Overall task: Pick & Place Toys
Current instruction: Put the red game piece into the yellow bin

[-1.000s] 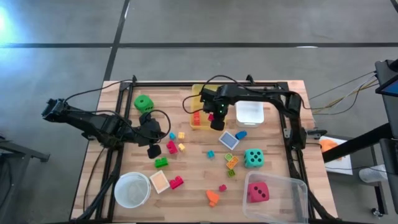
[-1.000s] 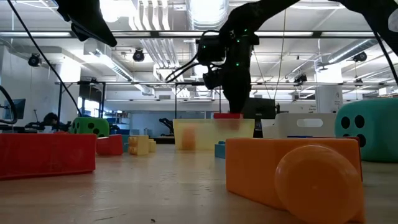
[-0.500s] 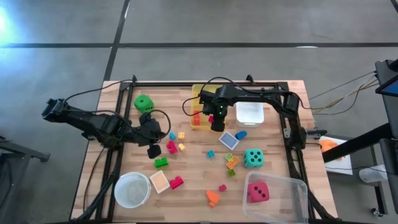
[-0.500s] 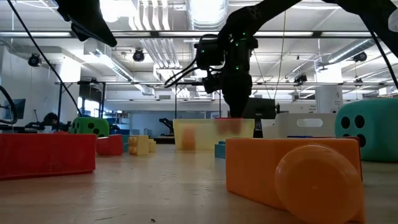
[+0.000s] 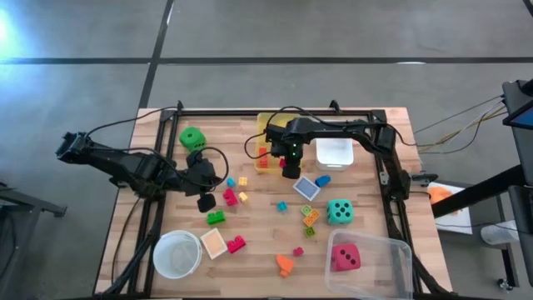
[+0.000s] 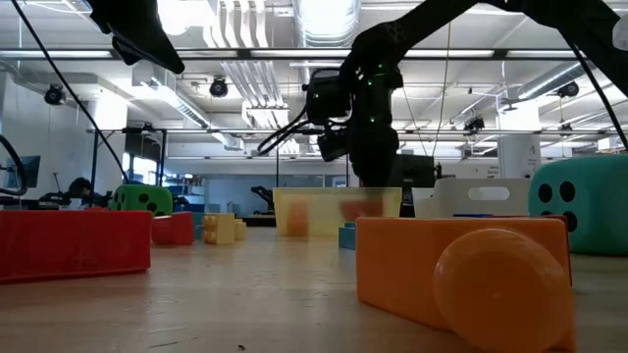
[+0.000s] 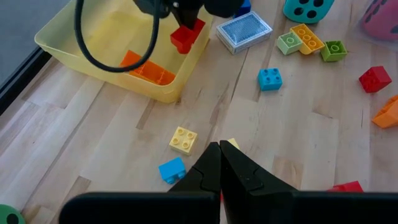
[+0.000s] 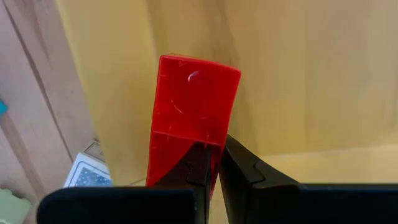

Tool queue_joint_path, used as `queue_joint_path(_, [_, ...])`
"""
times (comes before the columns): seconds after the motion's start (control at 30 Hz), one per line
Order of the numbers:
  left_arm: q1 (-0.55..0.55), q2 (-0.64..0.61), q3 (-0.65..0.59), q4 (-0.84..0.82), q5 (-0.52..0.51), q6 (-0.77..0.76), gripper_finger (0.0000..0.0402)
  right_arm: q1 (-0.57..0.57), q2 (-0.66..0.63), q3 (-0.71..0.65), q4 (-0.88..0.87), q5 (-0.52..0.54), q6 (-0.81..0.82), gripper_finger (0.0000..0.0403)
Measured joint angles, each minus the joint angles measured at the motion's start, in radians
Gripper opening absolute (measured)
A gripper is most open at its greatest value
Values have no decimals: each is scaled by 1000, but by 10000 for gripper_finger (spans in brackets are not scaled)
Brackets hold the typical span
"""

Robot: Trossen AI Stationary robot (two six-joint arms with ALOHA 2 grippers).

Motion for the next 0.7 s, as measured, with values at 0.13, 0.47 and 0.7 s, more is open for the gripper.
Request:
queue_joint_path(0.13, [0, 0, 0, 0, 0, 0, 0, -1, 6, 0, 2, 0, -3, 15])
queue_joint_path(0.47, [0, 0, 0, 0, 0, 0, 0, -2, 9, 0, 3, 0, -3, 15])
queue_joint_path(0.7, [0, 0, 0, 0, 0, 0, 0, -2, 9, 0, 3, 0, -3, 15])
